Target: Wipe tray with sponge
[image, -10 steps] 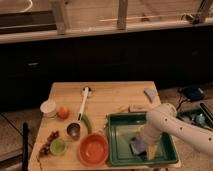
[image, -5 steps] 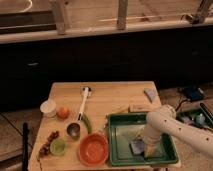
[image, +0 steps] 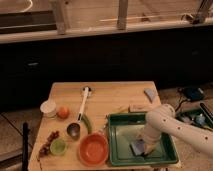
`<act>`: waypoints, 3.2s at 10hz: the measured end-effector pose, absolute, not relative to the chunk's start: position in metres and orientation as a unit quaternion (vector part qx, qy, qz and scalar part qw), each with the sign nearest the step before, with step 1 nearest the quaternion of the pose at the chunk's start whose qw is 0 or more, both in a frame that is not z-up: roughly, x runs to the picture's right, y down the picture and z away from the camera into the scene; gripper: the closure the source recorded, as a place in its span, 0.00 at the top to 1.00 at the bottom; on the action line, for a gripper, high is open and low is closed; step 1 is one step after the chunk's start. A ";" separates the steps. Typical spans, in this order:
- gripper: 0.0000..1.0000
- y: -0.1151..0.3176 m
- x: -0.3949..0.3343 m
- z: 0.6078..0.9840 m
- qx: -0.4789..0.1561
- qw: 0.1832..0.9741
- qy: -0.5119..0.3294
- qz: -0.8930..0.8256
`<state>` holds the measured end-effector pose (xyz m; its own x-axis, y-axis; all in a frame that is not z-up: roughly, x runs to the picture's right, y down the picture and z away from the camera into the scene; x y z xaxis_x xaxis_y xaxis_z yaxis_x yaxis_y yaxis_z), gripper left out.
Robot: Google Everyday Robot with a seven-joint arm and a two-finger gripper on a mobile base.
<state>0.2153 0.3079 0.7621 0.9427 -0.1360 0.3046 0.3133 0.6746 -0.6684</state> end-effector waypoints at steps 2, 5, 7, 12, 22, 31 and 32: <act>0.00 0.298 0.217 0.768 -0.369 0.916 -0.104 -0.121; 0.00 0.288 0.218 0.774 -0.353 0.922 -0.102 -0.120; 0.00 0.289 0.199 0.771 -0.345 0.920 -0.122 -0.139; 0.00 0.309 0.187 0.741 -0.344 0.914 -0.136 -0.168; 0.00 0.292 0.180 0.765 -0.324 0.915 -0.154 -0.185; 0.00 0.296 0.239 0.763 -0.330 0.927 -0.107 -0.142; 0.00 0.292 0.237 0.768 -0.328 0.927 -0.110 -0.143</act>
